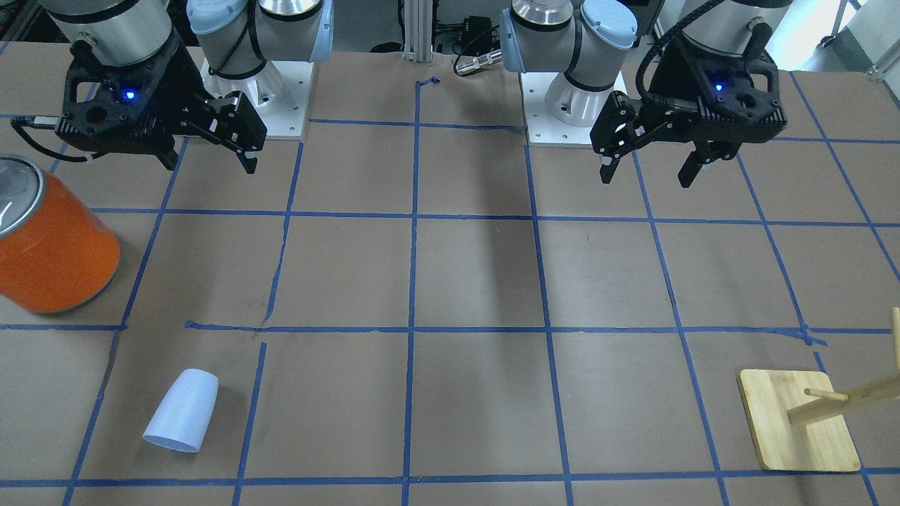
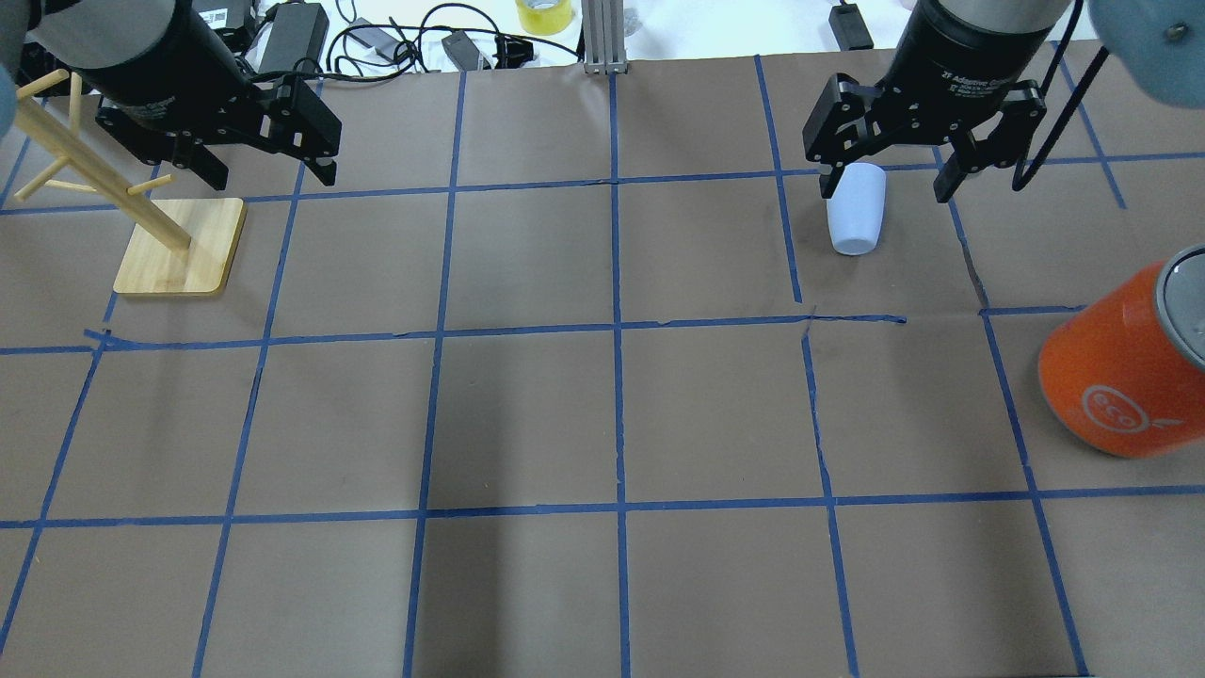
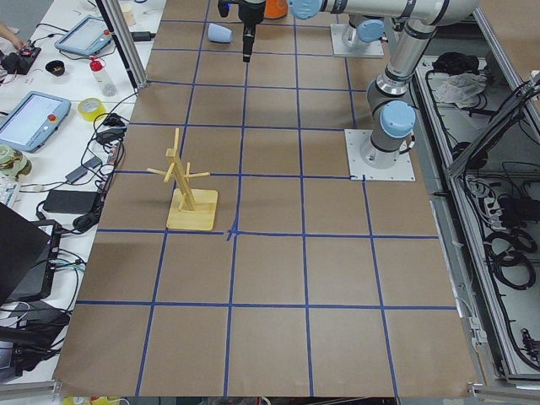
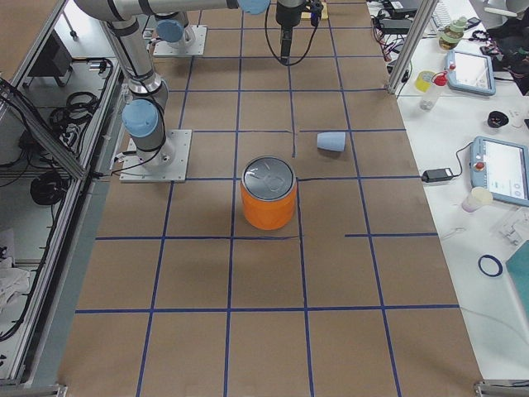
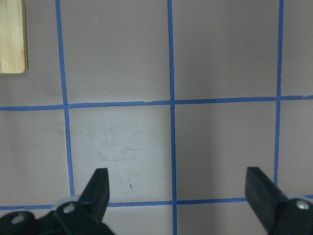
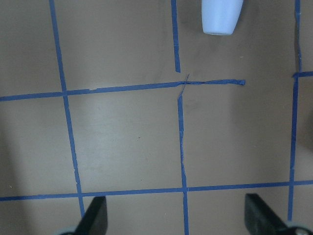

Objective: Flip cup

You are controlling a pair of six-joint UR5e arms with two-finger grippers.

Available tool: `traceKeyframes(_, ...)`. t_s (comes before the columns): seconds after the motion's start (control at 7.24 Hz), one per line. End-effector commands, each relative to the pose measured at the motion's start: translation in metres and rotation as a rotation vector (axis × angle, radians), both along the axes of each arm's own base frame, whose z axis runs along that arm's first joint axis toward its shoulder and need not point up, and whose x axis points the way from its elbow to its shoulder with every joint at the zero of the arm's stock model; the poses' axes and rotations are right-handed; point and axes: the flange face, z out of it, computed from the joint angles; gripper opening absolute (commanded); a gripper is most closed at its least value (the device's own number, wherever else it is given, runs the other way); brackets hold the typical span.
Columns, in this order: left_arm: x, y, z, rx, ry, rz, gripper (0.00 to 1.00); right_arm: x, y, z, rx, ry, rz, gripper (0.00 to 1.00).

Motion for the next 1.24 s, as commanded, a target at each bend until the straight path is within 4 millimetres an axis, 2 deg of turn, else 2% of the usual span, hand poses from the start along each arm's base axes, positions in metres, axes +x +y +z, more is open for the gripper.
traceKeyframes(0.0,0.0001,0.0000,0.0000,0.000,-0.001,0.000,1.00,0.0003,0.0002,0.0001,-0.002,-0.001,0.002,1.00)
traceKeyframes(1.11,0.0001,0.0000,0.0000,0.000,-0.001,0.000,1.00,-0.0007,-0.0003,0.0004,-0.011,0.002,-0.001,1.00)
